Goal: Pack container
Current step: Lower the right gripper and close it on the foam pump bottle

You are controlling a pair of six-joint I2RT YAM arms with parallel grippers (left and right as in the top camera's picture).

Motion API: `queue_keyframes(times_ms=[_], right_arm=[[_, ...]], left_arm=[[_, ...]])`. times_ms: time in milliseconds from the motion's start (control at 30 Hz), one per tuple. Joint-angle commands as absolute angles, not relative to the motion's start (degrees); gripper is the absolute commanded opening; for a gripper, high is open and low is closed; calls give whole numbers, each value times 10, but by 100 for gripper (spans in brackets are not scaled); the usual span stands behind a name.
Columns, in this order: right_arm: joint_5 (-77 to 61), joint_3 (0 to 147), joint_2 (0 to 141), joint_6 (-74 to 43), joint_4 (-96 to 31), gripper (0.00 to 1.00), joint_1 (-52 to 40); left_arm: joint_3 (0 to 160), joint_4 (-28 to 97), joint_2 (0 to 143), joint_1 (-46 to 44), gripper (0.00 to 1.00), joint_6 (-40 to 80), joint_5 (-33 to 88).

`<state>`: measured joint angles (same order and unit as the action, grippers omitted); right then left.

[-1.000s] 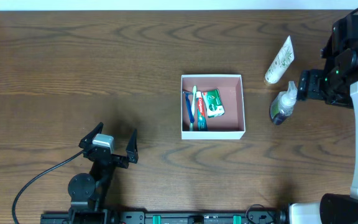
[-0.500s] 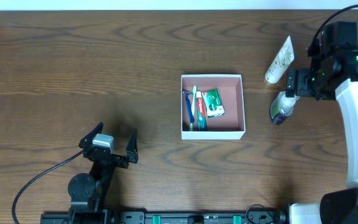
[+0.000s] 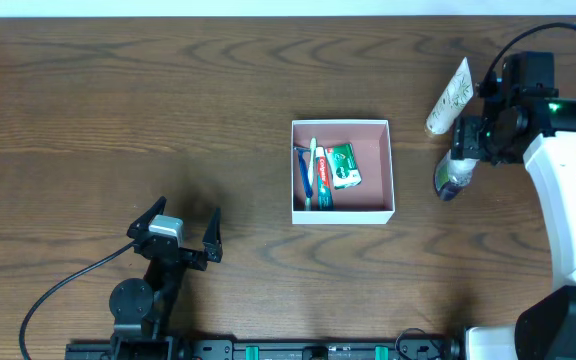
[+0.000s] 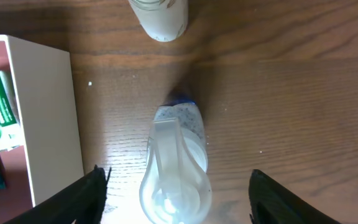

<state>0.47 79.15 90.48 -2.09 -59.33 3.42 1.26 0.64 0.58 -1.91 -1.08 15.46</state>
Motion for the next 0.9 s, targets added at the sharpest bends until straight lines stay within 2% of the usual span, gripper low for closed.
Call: queue_keyframes(times_ms=[0,167,500,667,867], right_arm=[[2,781,901,-16,-583,70,38],[2,772,901,-16,-564,56,38],[2,770,901,-16,-562,38,38],[2,770,901,-16,-566,33,38],[2,770,901,-16,-575,33,38]], left_arm=[[2,25,2,-17,98,-8,158],[2,25,2,-17,98,-8,158],[2,25,2,-17,98,-8,158],[2,25,2,-17,98,-8,158],[2,25,2,-17,98,-8,158]])
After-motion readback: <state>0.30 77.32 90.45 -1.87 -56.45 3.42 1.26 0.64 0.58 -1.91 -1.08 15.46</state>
